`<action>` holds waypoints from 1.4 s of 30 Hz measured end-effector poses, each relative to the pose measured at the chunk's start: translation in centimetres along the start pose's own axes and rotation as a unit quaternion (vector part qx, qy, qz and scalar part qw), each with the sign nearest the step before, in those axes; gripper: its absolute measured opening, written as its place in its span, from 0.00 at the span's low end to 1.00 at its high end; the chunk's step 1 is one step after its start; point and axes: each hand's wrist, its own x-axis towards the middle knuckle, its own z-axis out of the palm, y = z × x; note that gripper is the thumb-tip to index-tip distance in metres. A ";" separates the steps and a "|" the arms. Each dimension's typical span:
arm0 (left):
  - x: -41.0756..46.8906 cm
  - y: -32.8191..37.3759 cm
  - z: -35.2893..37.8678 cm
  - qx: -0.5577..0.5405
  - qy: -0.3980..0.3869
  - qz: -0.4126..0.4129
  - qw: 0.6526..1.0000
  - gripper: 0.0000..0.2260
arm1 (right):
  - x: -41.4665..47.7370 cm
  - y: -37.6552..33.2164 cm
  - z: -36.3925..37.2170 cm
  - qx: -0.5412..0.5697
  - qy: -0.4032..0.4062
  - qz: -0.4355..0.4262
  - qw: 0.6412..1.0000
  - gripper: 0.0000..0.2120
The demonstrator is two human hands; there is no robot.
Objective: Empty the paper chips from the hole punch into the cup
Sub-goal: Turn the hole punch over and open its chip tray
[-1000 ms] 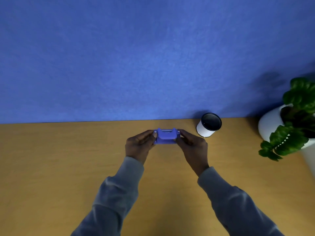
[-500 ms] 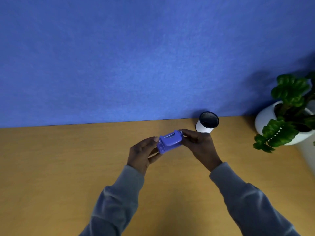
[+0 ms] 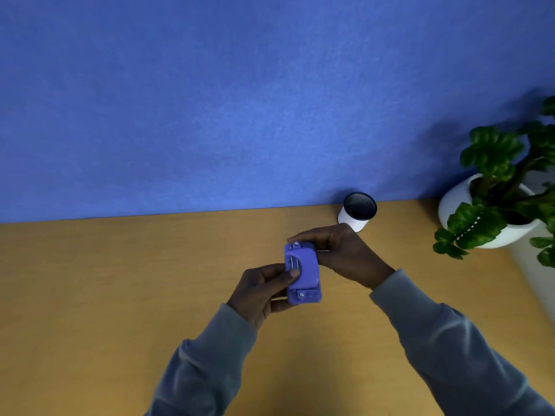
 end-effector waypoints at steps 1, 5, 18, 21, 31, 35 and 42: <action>-0.2 -0.1 0.1 0.003 0.003 0.004 1.000 0.18 | -0.3 0.0 0.3 0.007 0.012 0.006 1.000 0.16; -0.6 -0.4 0.0 0.003 0.015 0.017 1.000 0.19 | -1.8 0.4 1.0 0.049 0.069 0.042 0.996 0.17; -0.7 -1.2 0.6 -0.020 0.029 0.038 0.999 0.18 | -2.7 0.0 1.3 0.160 0.136 0.092 0.973 0.10; -0.8 -1.1 0.5 -0.020 0.023 0.040 0.999 0.17 | -2.3 -0.2 1.4 0.180 0.154 0.133 0.962 0.08; -1.3 -0.8 0.5 -0.027 0.002 0.040 0.999 0.11 | -2.3 0.1 1.3 0.281 0.073 0.299 0.909 0.07; -1.5 -0.8 0.8 -0.035 -0.015 0.049 0.998 0.11 | -2.4 0.7 1.3 0.330 0.061 0.332 0.881 0.05; -1.8 -1.0 1.1 -0.048 -0.002 0.040 0.998 0.14 | -2.7 1.6 1.5 0.374 0.031 0.353 0.857 0.11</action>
